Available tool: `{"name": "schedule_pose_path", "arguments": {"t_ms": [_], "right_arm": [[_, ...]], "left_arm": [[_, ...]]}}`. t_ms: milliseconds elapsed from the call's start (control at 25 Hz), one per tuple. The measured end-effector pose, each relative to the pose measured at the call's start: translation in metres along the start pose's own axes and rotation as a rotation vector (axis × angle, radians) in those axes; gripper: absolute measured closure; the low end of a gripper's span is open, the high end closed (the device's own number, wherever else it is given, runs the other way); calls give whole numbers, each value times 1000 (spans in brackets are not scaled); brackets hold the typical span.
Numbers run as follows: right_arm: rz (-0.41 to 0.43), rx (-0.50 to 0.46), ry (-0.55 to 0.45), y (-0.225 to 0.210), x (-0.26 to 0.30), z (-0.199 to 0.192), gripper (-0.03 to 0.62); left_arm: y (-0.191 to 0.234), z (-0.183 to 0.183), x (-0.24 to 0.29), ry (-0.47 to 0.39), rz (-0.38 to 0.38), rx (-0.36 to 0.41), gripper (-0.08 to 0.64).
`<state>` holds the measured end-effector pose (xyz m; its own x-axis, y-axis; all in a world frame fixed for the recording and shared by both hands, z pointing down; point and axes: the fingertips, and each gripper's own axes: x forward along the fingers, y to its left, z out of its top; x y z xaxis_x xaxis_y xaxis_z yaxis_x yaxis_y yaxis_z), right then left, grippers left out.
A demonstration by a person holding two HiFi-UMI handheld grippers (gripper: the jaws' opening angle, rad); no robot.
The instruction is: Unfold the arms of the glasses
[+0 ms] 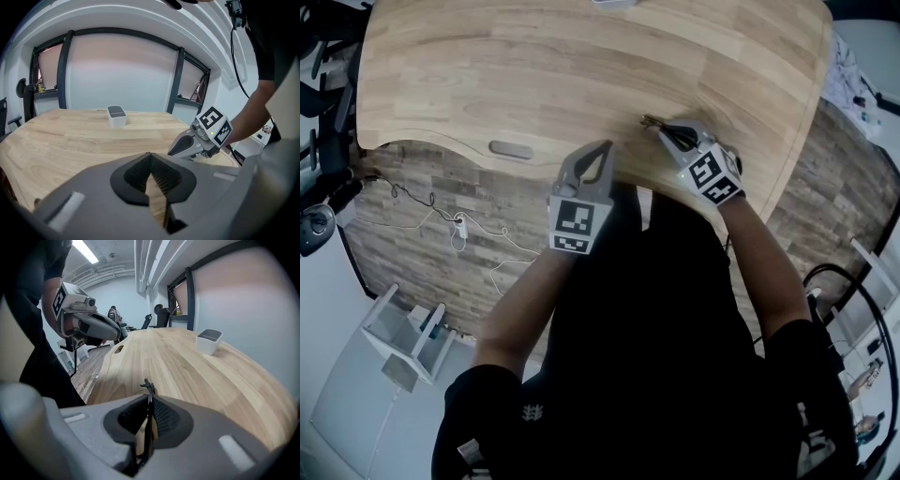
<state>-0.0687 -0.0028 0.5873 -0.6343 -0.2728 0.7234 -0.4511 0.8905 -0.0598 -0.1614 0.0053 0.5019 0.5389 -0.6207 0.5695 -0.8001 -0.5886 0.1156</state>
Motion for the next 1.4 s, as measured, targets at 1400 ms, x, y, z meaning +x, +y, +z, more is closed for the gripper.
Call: {"name": "schedule_pose_path", "arguments": {"t_ms": [1400], "right_arm": [[-53,-61,-194,2,-64,24,575]], "left_arm": [[-50,28,42,-1,-190,60,470]]}}
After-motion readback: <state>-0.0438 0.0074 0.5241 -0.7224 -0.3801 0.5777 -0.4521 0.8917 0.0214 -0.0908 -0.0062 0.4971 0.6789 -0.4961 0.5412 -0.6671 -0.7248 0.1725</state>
